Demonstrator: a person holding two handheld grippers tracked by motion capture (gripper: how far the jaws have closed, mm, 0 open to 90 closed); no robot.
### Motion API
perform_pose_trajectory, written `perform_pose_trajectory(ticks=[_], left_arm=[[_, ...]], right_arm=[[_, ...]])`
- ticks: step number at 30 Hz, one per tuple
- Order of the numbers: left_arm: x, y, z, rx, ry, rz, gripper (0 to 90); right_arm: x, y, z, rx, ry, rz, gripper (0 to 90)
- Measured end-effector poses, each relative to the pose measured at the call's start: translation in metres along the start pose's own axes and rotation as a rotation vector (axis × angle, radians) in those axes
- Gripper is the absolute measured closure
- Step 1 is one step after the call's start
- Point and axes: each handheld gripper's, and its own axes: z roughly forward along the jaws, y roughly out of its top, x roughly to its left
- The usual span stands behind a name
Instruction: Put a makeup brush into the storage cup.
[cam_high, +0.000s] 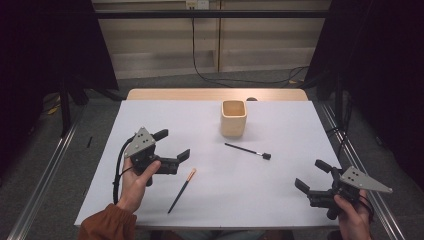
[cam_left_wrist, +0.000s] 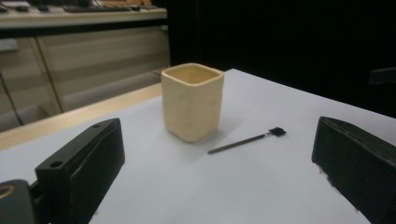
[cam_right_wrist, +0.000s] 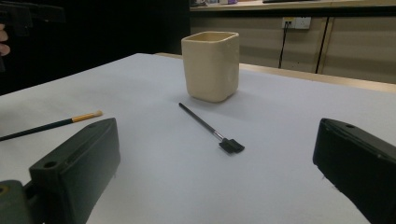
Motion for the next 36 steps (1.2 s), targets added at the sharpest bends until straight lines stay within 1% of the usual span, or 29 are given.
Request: perform_pose_trajectory(ticks=[1, 2, 5, 8, 9, 11, 12, 14, 15, 16, 17, 19, 20, 21, 23, 24, 25, 26, 28, 29, 31, 32, 36], left_arm=[[0.001, -0.001, 0.003, 0.010, -0.005, -0.008, 2.6], [0.003, -0.003, 0.007, 0.022, 0.000, -0.007, 2.6], [0.004, -0.004, 0.013, 0.041, -0.005, -0.003, 2.6], [0.004, -0.004, 0.016, 0.065, -0.018, 0.004, 2.6], [0.003, -0.003, 0.017, 0.071, -0.014, 0.000, 2.6], [0.003, -0.003, 0.017, 0.087, -0.022, -0.002, 2.7], [0.004, -0.003, 0.016, 0.099, -0.021, 0.003, 2.7], [0.004, -0.003, 0.016, 0.131, -0.006, 0.007, 2.9], [0.004, -0.004, 0.016, 0.175, 0.000, 0.010, 2.9], [0.004, -0.004, 0.016, 0.175, 0.000, 0.010, 2.9], [0.005, -0.005, 0.016, 0.208, -0.001, 0.011, 2.9], [0.006, -0.005, 0.017, 0.260, -0.004, 0.008, 3.5], [0.006, -0.006, 0.017, 0.281, -0.005, -0.010, 3.7], [0.007, -0.006, 0.017, 0.300, -0.005, -0.019, 3.7], [0.008, -0.007, 0.018, 0.333, 0.003, -0.049, 4.1], [0.009, -0.006, 0.017, 0.346, 0.006, -0.049, 4.1], [0.009, -0.006, 0.018, 0.358, 0.009, -0.058, 4.5], [0.009, -0.006, 0.018, 0.373, 0.012, -0.050, 4.5], [0.008, -0.006, 0.019, 0.399, 0.014, -0.050, 4.7], [0.008, -0.005, 0.019, 0.413, 0.013, -0.043, 4.7], [0.007, -0.004, 0.020, 0.433, 0.007, -0.047, 4.8], [0.007, -0.003, 0.021, 0.442, -0.002, -0.049, 4.8], [0.007, -0.003, 0.023, 0.492, 0.001, -0.051, 4.8]], right_arm=[[0.000, 0.000, 0.000, 0.000, 0.000, 0.001, 0.0], [0.000, 0.000, 0.000, 0.000, 0.000, 0.001, 0.0], [0.000, 0.000, 0.001, 0.003, 0.002, 0.002, 0.0], [0.000, 0.000, 0.001, 0.003, 0.003, 0.003, 0.0], [0.000, 0.000, 0.001, 0.003, 0.003, 0.003, 0.0], [0.000, 0.000, 0.001, 0.003, 0.003, 0.002, 0.0], [0.000, 0.000, 0.001, 0.003, 0.003, 0.003, 0.0], [-0.001, 0.000, 0.001, 0.005, 0.003, -0.001, 0.0], [-0.001, 0.000, 0.001, 0.005, 0.004, -0.001, 0.0], [-0.001, 0.000, 0.001, 0.005, 0.004, -0.001, 0.0], [-0.001, 0.000, 0.001, 0.006, 0.003, -0.001, 0.0], [-0.001, 0.000, 0.001, 0.007, 0.005, 0.000, 0.0], [-0.001, 0.000, 0.001, 0.006, 0.005, 0.001, 0.0], [-0.001, 0.000, 0.001, 0.007, 0.004, 0.002, 0.0], [-0.001, 0.000, 0.001, 0.008, 0.003, 0.003, 0.0], [-0.001, 0.000, 0.001, 0.008, 0.003, 0.003, 0.0], [-0.001, 0.000, 0.001, 0.009, 0.003, 0.002, 0.0], [-0.001, 0.000, 0.001, 0.009, 0.004, 0.001, 0.0], [0.000, 0.000, 0.001, 0.009, 0.005, 0.003, 0.0], [-0.001, 0.000, 0.001, 0.009, 0.005, 0.003, 0.0], [-0.001, 0.000, 0.001, 0.011, 0.004, 0.002, 0.0], [-0.001, -0.001, 0.001, 0.011, 0.004, 0.003, 0.0], [-0.001, -0.001, 0.001, 0.012, 0.006, 0.006, 0.0]])
